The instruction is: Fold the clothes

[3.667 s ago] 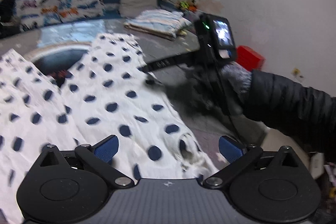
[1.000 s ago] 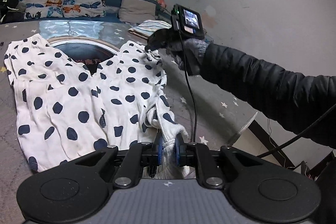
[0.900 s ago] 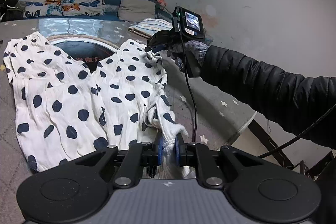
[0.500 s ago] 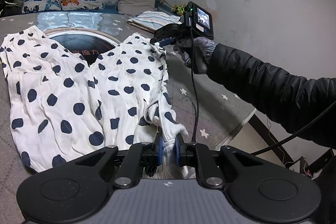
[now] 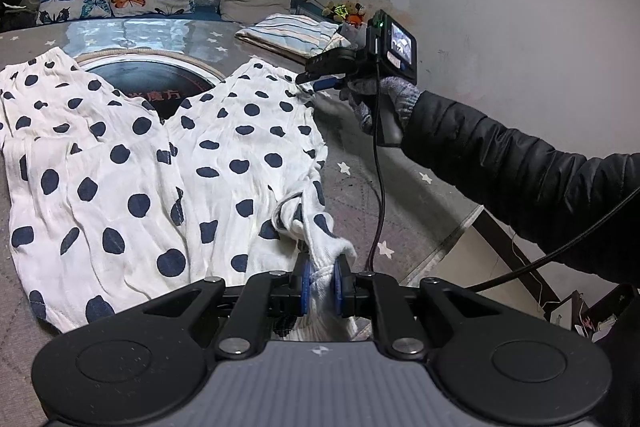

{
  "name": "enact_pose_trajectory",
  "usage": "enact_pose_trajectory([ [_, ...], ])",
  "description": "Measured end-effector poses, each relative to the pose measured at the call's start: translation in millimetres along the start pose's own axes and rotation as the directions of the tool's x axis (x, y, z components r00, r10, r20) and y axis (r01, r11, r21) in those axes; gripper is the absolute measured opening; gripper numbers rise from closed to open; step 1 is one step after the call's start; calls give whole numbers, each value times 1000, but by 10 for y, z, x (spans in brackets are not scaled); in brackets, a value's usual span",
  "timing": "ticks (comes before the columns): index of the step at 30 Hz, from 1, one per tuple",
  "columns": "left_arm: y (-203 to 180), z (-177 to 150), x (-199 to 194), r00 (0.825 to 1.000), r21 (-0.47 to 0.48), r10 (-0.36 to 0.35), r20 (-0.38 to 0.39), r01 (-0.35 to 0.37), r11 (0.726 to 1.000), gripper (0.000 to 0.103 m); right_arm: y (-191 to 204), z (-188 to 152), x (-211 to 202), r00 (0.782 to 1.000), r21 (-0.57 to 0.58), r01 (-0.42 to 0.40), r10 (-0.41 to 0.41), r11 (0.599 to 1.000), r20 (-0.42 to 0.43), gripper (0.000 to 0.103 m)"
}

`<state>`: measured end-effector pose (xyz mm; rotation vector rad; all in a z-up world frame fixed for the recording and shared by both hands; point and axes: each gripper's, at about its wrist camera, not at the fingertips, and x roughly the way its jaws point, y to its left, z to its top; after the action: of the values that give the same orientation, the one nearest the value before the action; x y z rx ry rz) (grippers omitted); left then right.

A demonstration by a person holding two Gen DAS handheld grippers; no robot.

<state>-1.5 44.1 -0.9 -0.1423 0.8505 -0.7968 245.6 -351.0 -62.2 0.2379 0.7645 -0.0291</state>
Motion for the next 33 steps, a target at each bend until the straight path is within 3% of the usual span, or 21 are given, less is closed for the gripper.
enact_pose_trajectory([
  [4,1,2,-6,1000,-2,6,2,-6,1000,13,101,-5,22,1000,-55,11,-11,998,-1,34],
  [6,-1,1,-23,1000,-6,7,7,-7,1000,13,160,-5,33,1000,-84,16,-17,996,-4,16],
  [8,-1,-6,-52,1000,-8,10,15,-10,1000,13,198,23,30,1000,-76,8,-9,997,-6,10],
  [12,23,-25,-147,999,-22,19,37,-18,1000,13,340,146,-58,999,-85,-15,17,996,26,7],
  [16,96,-65,-299,997,-62,34,70,-29,998,13,712,362,-191,996,-162,-45,56,986,62,7],
  [25,338,-295,-832,981,-205,97,166,-62,977,13,2110,710,-356,976,-358,-150,197,922,97,6],
  [33,616,-599,-1176,963,-376,178,201,-92,922,13,3436,522,-130,950,-489,-259,312,833,28,6],
])
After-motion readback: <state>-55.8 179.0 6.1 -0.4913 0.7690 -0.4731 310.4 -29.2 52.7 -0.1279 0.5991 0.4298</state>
